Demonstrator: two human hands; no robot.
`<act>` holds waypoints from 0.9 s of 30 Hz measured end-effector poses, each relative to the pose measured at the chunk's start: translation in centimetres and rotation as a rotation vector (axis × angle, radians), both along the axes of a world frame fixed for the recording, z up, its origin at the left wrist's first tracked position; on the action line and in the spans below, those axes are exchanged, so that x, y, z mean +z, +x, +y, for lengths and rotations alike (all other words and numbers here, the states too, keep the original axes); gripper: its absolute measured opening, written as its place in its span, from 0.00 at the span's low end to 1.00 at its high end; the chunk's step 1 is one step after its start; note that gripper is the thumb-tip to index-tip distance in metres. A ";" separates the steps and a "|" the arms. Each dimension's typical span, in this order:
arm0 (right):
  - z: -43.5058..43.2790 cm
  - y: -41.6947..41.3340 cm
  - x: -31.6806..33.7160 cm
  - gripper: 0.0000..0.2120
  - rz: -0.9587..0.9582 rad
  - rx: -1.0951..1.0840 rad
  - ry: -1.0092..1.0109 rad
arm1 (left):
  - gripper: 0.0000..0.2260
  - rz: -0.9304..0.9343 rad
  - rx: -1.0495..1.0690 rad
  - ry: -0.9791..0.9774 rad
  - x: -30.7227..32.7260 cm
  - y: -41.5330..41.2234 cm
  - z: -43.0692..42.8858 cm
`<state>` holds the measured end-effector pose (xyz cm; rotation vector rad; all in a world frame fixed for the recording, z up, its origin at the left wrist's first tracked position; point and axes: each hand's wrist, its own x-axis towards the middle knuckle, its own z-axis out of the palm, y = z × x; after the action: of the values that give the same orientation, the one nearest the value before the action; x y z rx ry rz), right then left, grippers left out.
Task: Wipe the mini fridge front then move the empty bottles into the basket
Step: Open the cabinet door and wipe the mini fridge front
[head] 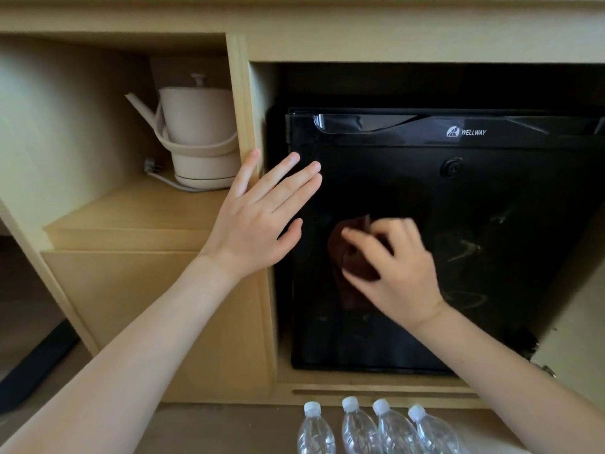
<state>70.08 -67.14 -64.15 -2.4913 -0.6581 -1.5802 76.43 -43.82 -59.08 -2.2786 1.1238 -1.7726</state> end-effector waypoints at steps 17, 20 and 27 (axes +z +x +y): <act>0.1 1.1 0.7 0.20 -0.075 0.009 0.100 | 0.26 0.047 -0.001 -0.007 0.1 -0.1 0.0; 0.8 1.7 0.4 0.19 -0.112 0.016 0.132 | 0.26 0.047 -0.006 -0.009 0.0 -0.1 0.0; 0.0 0.0 -5.8 0.25 0.074 0.075 -0.369 | 0.25 0.061 -0.040 0.025 0.4 -0.4 -0.2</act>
<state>70.05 -67.13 -69.97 -2.7204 -1.1065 -1.4418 76.04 -44.07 -58.71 -2.3268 1.2034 -1.7032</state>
